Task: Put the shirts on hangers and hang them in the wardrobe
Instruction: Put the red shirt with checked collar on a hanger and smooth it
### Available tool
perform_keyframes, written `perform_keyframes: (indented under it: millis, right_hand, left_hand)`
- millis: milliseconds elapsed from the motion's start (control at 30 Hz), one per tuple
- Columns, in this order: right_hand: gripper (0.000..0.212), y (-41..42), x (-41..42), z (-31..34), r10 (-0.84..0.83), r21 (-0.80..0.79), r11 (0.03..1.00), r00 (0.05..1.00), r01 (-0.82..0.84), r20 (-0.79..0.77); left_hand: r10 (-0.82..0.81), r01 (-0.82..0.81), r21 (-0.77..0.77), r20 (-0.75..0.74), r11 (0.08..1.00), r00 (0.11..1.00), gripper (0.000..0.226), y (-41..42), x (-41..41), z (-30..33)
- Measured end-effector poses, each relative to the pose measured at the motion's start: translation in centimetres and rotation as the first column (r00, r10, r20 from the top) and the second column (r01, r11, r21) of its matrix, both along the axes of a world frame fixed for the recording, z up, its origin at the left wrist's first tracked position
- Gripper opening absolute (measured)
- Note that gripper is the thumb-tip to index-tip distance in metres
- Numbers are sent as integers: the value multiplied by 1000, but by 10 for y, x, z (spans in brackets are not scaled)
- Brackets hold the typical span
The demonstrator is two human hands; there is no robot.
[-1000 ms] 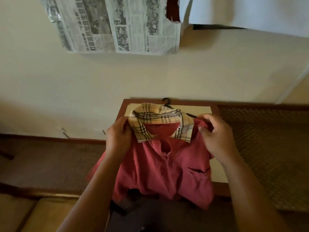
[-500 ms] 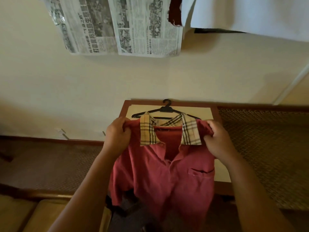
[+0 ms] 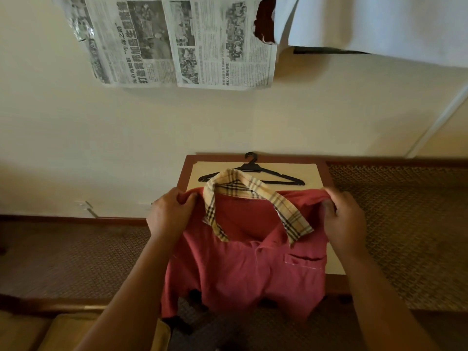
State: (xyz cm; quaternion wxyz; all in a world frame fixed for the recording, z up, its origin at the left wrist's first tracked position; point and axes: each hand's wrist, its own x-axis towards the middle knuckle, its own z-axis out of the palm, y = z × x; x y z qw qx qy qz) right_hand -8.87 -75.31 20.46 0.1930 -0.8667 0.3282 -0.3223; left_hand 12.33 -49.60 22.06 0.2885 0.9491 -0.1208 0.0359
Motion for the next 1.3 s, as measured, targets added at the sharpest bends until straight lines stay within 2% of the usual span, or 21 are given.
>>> perform_keyframes:
  millis: [100, 200, 333, 433, 533, 633, 800, 867, 933, 1067, 1300]
  right_hand:
    - [24, -7, 8, 2, -60, -4, 998, 998, 60, -32]
    - [22, -15, 21, 4, -104, 27, 994, 992, 106, -68]
    - [19, -28, 32, 6, -132, 75, 988, 991, 134, -27]
    - [20, -42, 40, 1, -201, 43, 979, 979, 200, 23]
    - [24, -63, 56, -10, -233, 73, 970, 972, 232, -3]
    - [32, -101, 78, -23, -158, 97, 981, 982, 168, -106]
    - [20, -158, 130, -49, 23, 190, 981, 952, 37, -306]
    - [22, -173, 148, -61, 68, 220, 975, 934, 12, -352]
    - [23, -187, 160, -75, 95, 258, 966, 912, 13, -400]
    - [25, -209, 178, -96, 125, 287, 958, 876, 16, -467]
    - [27, -246, 209, -114, 149, 269, 963, 823, 4, -548]
  left_hand:
    - [-111, 109, -71, -25, 992, 993, 5, 0, 9, -3]
    - [-171, 171, -124, 16, 977, 985, 15, -1, 23, -10]
    - [-114, 120, -129, 55, 984, 992, 17, -6, 41, -23]
    - [-44, 45, -72, 16, 996, 999, 26, -14, 53, -30]
    - [-44, 45, 122, -8, 992, 999, 40, -30, 80, -29]
    - [-107, 124, 241, -84, 963, 991, 42, -51, 120, -34]
    - [-194, 219, 54, -296, 974, 935, 16, -84, 173, -60]
    - [-179, 185, -17, -363, 982, 914, 14, -93, 185, -71]
    - [-171, 183, -10, -410, 983, 896, 14, -102, 197, -81]
    - [-180, 249, 141, -380, 958, 907, 23, -118, 219, -101]
    - [-174, 226, 144, -305, 963, 936, 18, -137, 251, -130]
